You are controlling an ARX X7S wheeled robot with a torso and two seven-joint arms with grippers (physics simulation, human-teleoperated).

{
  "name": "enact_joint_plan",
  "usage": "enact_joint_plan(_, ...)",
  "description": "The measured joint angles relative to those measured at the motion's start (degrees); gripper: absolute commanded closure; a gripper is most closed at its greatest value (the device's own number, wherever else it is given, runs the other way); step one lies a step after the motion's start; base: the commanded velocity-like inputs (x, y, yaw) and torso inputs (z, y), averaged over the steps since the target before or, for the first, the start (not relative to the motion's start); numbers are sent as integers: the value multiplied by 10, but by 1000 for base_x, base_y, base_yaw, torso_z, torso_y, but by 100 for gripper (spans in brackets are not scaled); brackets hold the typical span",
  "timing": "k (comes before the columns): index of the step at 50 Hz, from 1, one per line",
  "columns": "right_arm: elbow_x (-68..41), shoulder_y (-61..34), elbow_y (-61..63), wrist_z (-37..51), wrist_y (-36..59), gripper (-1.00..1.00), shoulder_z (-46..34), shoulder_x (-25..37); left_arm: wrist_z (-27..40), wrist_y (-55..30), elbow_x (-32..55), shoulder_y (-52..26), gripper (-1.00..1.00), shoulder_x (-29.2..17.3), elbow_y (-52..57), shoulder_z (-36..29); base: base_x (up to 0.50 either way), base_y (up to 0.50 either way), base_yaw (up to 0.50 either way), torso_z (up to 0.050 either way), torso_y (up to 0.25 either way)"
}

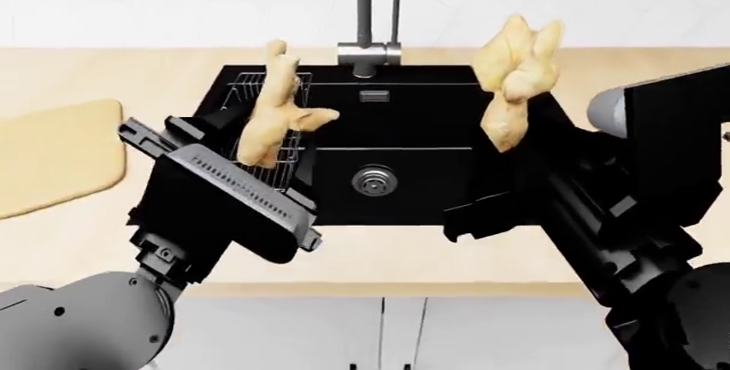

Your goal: Pick the vegetables from the sink and place them on the cutting board.

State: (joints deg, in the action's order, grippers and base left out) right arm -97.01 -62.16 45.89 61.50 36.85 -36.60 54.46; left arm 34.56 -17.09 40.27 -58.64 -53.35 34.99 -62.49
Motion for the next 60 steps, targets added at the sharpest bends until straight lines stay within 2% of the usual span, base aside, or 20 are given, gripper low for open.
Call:
enact_joint_plan(14, 212, 139, 81, -5, -62, 100, 8, 17, 97, 92, -32, 75, 100, -12, 6, 30, 46, 500, 0, 0, 0)
enact_joint_plan(24, 319, 194, 109, -12, -86, 100, -4, 16, 129, 119, -51, 101, 100, -13, 15, 37, 93, 500, 0, 0, 0)
enact_joint_plan(36, 365, 207, 121, -14, -87, 100, -21, 5, 138, 131, -57, 112, 100, -13, 17, 39, 92, 500, 0, 0, 0)
enact_joint_plan(60, 384, 206, 123, -21, -97, 100, -42, 2, 136, 133, -59, 117, 100, -8, 14, 39, 144, 500, 0, 0, 0)
